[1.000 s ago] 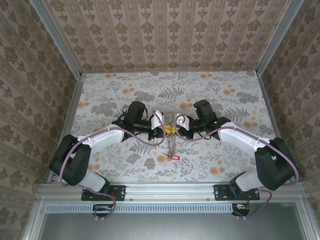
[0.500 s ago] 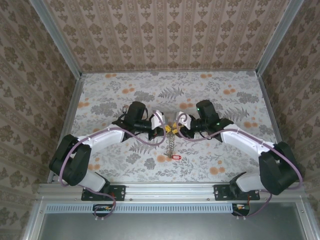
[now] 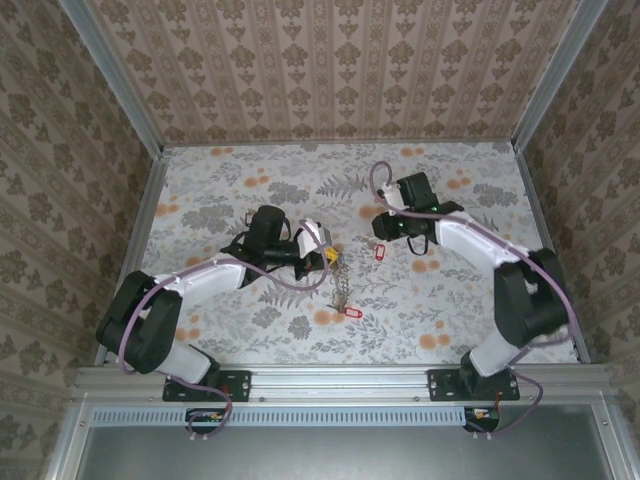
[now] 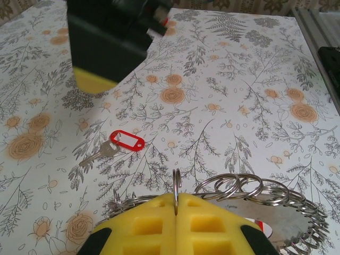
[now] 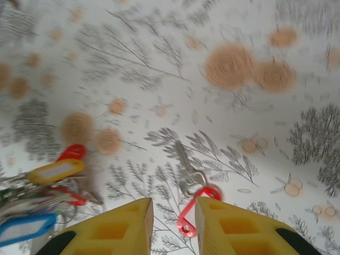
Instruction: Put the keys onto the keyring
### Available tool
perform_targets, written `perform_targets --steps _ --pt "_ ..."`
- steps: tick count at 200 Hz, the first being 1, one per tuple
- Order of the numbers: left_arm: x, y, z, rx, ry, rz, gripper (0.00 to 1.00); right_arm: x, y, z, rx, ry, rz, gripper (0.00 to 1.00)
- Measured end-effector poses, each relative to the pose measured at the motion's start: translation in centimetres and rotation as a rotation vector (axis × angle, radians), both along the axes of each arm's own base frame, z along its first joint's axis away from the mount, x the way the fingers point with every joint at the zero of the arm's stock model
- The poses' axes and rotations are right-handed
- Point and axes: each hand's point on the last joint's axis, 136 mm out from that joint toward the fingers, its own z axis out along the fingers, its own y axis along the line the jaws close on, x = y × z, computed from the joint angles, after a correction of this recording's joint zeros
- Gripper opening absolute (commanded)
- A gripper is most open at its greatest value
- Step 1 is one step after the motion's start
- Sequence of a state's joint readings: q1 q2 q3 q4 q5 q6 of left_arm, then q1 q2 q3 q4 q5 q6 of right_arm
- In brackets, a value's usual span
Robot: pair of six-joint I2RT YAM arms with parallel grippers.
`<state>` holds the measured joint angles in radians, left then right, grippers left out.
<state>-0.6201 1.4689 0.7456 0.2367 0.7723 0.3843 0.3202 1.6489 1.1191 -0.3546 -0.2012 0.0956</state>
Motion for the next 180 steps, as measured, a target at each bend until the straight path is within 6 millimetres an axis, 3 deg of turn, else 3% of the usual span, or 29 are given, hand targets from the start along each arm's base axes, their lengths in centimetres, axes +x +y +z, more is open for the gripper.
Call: perform_targets --steps 32,57,180 --pt "0.0 0.0 0.0 0.000 0.003 0.002 0.00 -0.9 -0.9 -4.7 -0.031 0.224 -0.105 0.32" --pt "0.0 0.0 0.0 0.001 0.003 0.004 0.00 -1.2 -1.0 -6.4 -0.043 0.318 -0.151 0.32" --pt "0.0 0.0 0.0 0.001 0.006 0.005 0.00 -0.8 -0.8 -8.1 -0.018 0.411 -0.265 0.25"
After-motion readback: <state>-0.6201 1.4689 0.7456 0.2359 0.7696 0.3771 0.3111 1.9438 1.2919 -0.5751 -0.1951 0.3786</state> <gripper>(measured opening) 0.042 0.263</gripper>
